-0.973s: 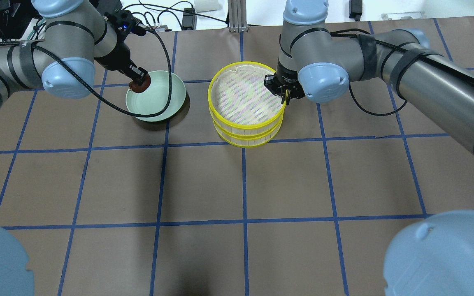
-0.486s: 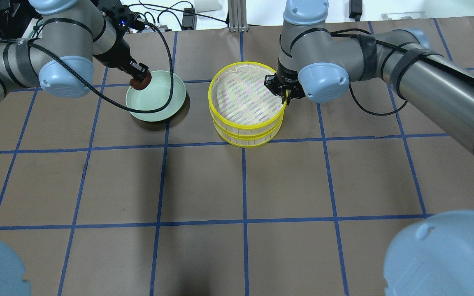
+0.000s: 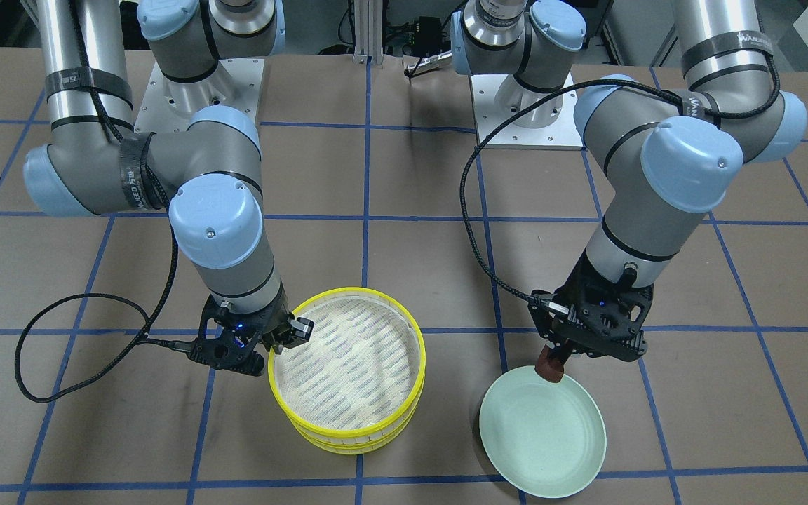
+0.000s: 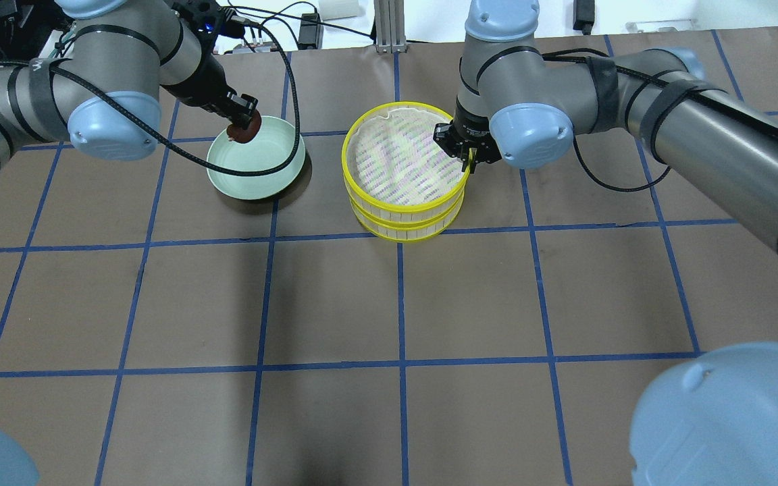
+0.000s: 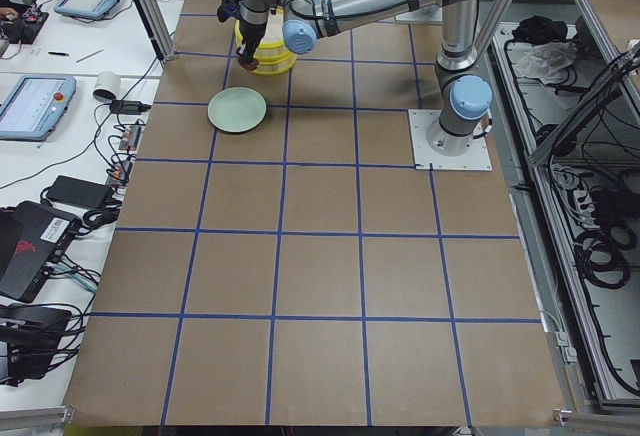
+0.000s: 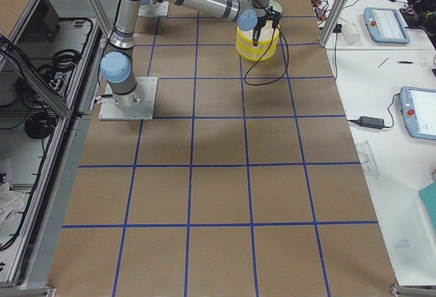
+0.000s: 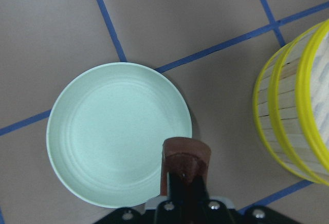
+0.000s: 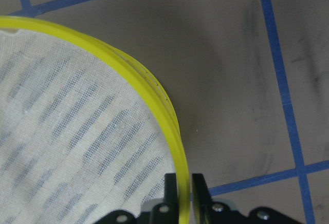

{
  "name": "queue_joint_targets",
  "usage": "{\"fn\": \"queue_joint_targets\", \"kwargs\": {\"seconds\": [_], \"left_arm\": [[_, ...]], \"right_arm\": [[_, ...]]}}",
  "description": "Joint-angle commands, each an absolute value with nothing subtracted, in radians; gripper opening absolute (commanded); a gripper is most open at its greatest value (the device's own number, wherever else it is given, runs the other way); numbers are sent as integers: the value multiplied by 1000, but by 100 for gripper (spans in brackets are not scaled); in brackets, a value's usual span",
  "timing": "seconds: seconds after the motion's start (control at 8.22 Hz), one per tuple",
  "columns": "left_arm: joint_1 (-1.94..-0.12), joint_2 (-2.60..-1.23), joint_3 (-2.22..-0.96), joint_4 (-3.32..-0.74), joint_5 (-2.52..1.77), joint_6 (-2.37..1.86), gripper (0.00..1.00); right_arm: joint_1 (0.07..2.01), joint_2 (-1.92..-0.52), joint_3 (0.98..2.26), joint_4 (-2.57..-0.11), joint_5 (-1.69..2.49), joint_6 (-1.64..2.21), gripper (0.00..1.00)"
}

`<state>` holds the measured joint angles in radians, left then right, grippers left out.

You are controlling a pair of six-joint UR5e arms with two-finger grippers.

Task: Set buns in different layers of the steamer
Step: 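Carry the brown bun over the steamer with left while right withdraws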

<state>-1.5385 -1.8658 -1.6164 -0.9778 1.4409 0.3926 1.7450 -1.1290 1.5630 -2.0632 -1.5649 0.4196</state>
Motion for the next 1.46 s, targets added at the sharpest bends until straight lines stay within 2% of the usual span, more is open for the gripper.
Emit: {"fn": "queue_joint_targets", "kwargs": {"seconds": [0.0, 0.12, 0.24, 0.49, 0.61, 0.73, 0.85, 0.97, 1.09, 1.34], "left_arm": [[-1630, -1865, -1617, -963, 1408, 139, 0], [-1659, -1865, -1615, -960, 1408, 44, 0], [-1687, -1867, -1617, -948, 1395, -33, 0], [-1750, -1881, -1617, -880, 1358, -197, 0], [-1761, -1887, -1618, -859, 1356, -237, 0], [-1764, -1891, -1618, -858, 1356, -283, 0], [-1764, -1893, -1618, -857, 1355, -317, 19], [-1764, -1894, -1618, -856, 1330, -362, 47], [-1766, -1894, -1618, -841, 1278, -439, 69], [-1766, -1896, -1617, -831, 1278, -456, 76]], "right_arm": [[1744, -1129, 1566, -2063, -1554, 420, 36], [1746, -1129, 1569, -2063, -1554, 426, 51], [1746, -1132, 1568, -2063, -1554, 428, 57], [1708, -1187, 1555, -2046, -1551, 350, 62], [1666, -1215, 1554, -1955, -1504, 321, 69], [1631, -1276, 1543, -1862, -1491, 269, 70], [1596, -1320, 1540, -1792, -1500, 188, 72], [1550, -1351, 1539, -1731, -1506, 129, 75], [1533, -1405, 1539, -1656, -1493, 118, 79], [1539, -1500, 1540, -1587, -1499, 129, 88]]}}
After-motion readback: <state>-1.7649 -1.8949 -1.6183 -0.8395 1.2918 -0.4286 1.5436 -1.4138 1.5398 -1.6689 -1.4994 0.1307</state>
